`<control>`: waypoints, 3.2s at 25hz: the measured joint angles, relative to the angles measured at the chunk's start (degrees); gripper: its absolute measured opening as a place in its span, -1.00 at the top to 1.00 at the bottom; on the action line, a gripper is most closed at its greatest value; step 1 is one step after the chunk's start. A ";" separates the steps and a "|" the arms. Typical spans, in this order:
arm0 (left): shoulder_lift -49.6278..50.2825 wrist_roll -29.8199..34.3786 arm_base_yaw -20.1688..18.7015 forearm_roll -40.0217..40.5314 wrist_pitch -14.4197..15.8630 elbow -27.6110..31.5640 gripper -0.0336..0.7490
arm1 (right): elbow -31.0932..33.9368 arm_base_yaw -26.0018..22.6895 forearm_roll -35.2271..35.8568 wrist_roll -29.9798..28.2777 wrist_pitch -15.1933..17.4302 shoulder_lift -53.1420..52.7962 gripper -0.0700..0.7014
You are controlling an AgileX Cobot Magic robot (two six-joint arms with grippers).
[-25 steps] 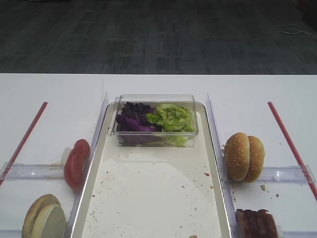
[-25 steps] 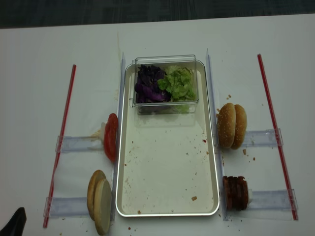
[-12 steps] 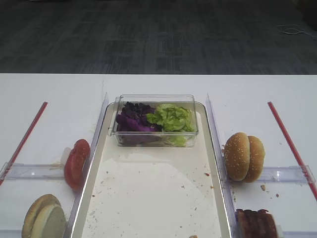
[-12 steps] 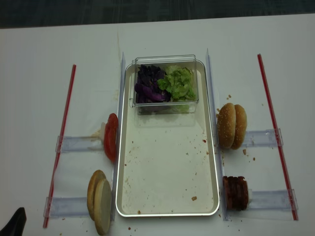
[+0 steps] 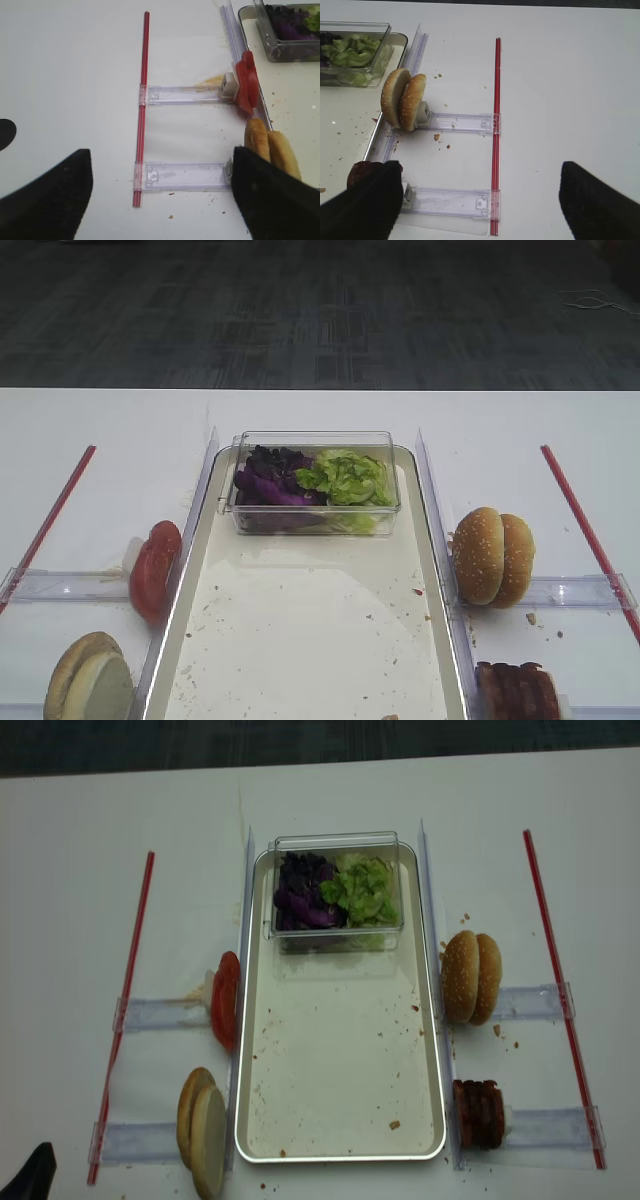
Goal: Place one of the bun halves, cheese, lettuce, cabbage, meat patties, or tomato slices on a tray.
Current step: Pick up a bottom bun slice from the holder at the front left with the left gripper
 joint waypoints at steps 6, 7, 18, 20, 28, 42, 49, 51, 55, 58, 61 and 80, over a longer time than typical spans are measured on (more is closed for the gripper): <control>10.27 -0.43 0.00 -0.22 0.00 0.00 -0.52 | 0.00 0.00 0.00 0.00 0.00 0.00 -0.89; 13.68 -0.43 0.00 -0.22 0.00 0.00 -0.52 | 0.00 0.00 0.00 0.00 0.00 0.00 -0.89; 50.12 -0.43 0.00 0.82 -1.21 -0.33 -0.52 | 0.00 0.00 0.00 0.00 0.00 0.00 -0.89; 53.96 -0.43 0.00 0.99 -1.46 -0.43 -0.52 | 0.00 0.00 0.00 0.00 0.00 0.00 -0.89; 56.74 -0.43 0.00 1.08 -3.17 -0.54 -0.52 | 0.00 0.00 0.00 0.00 0.00 0.00 -0.89; 56.83 -2.91 0.00 0.51 2.02 -9.12 -0.52 | 0.00 0.00 0.00 -0.11 0.00 0.00 -0.89; 56.83 -3.24 -1.56 -2.86 2.16 -9.12 -0.51 | 0.00 0.00 0.00 -0.11 0.00 0.00 -0.89; 56.83 -4.26 -4.45 -3.56 2.16 -9.12 -0.49 | 0.00 0.00 0.00 -0.11 0.00 0.00 -0.89; 56.83 -9.09 -12.40 -3.66 1.49 -9.12 -0.48 | 0.00 0.00 0.00 -0.11 0.00 0.00 -0.89; 56.83 -14.18 -20.72 -3.76 -0.48 -9.12 -0.48 | 0.00 0.00 0.00 -0.11 0.00 0.00 -0.89; 56.96 -20.52 -29.35 -3.35 -2.99 -9.12 -0.48 | 0.00 0.00 0.00 -0.11 0.00 0.00 -0.89; 66.42 -40.55 -49.95 2.82 -13.66 -9.39 -0.48 | 0.00 0.00 0.00 -0.11 0.00 0.00 -0.89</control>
